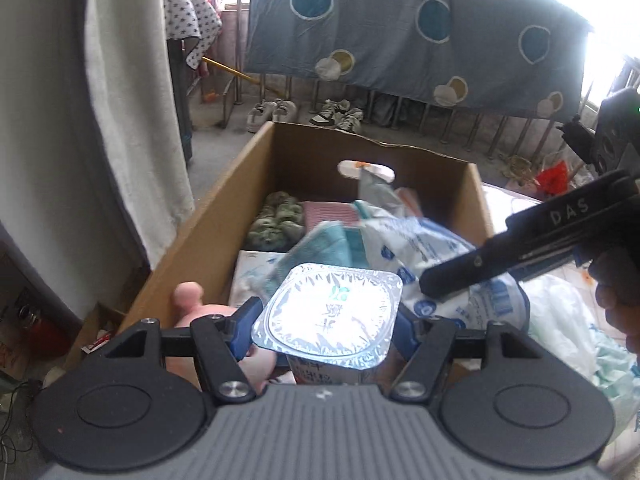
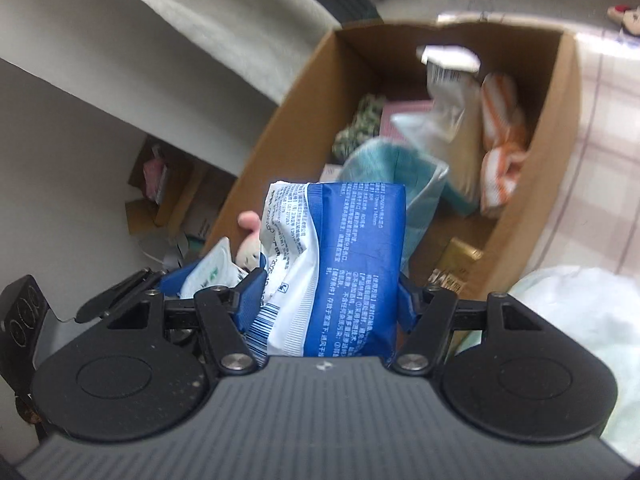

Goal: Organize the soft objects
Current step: 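Carry yogurt cup and wipes pack into the box and open both tools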

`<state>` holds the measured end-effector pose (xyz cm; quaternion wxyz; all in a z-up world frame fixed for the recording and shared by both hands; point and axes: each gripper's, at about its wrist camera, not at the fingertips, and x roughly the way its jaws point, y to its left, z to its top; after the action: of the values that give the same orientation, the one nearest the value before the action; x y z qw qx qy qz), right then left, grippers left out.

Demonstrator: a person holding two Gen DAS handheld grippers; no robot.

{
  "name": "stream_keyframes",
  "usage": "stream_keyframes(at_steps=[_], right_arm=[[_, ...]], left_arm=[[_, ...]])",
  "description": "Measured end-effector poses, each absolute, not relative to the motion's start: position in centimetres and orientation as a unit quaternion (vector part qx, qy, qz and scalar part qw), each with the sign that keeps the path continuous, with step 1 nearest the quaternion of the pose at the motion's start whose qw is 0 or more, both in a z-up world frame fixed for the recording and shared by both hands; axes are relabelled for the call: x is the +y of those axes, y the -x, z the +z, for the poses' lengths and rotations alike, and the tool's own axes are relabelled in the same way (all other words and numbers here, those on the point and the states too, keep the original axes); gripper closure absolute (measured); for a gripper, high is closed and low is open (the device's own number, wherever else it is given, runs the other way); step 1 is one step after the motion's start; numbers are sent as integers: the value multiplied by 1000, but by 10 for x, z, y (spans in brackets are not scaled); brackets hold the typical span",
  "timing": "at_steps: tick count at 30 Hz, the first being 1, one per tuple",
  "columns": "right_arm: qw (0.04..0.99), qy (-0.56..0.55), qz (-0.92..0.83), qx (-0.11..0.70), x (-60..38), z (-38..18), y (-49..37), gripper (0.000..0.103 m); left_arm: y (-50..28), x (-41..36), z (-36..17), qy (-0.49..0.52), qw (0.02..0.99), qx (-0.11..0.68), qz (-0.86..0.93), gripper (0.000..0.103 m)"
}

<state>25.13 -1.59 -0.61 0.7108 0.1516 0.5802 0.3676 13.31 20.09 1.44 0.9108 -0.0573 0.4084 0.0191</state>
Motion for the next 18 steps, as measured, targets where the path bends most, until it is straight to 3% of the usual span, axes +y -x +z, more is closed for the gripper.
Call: stream_keyframes(at_steps=[12, 18], right_arm=[[672, -100, 362, 639, 19, -24, -208, 34], [697, -76, 365, 612, 19, -12, -210, 36]], left_arm=[[-113, 249, 20, 69, 917, 390, 37, 36], [-112, 251, 20, 72, 918, 387, 36, 36]])
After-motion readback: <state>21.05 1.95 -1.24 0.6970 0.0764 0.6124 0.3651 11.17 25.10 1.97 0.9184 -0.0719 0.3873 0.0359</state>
